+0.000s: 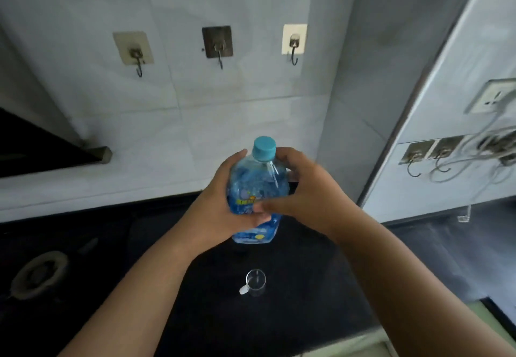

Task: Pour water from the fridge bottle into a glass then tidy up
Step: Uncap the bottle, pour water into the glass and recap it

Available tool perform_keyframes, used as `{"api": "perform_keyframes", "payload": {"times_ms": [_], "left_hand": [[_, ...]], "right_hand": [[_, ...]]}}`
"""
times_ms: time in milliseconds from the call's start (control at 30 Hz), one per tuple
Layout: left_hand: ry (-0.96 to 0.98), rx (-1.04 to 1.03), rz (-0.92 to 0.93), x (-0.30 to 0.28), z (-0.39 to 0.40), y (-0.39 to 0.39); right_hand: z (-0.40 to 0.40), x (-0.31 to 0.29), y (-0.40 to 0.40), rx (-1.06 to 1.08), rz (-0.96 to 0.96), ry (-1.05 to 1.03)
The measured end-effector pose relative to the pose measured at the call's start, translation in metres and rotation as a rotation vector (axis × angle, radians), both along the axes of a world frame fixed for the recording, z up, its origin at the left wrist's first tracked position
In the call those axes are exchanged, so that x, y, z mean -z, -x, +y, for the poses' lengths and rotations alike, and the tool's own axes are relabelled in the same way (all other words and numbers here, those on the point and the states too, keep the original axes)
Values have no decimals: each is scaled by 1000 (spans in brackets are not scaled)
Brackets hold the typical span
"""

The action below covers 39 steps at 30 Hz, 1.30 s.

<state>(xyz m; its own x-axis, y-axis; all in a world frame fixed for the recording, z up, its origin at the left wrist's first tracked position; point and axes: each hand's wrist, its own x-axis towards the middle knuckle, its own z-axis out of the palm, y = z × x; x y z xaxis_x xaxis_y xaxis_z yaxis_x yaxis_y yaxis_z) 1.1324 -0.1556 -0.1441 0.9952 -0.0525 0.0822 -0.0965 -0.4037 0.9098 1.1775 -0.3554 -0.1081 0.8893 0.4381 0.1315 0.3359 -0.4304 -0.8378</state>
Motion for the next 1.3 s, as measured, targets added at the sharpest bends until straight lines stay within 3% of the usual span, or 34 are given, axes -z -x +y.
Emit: {"api": "perform_keyframes", "payload": {"times_ms": [167, 333, 400, 533, 733, 1133, 1300], "left_hand": [[157, -2, -99, -32, -15, 17], [103, -137, -210, -41, -25, 25], [-1, -210, -268, -42, -24, 24], [-307, -310, -433, -51, -14, 20], [-638, -312, -479, -69, 6, 21], [-255, -12, -219, -97, 58, 25], [-89, 303, -7, -101, 81, 28]], "right_hand": [[-12, -44, 20, -72, -17, -90], [-14, -62, 29, -114, 52, -106], [-10, -74, 30, -13, -13, -82], [7, -97, 23, 281, -358, 326], [25, -120, 13, 377, -219, 662], [55, -123, 24, 422, -334, 397], [54, -108, 28, 29, -1021, 366]]}}
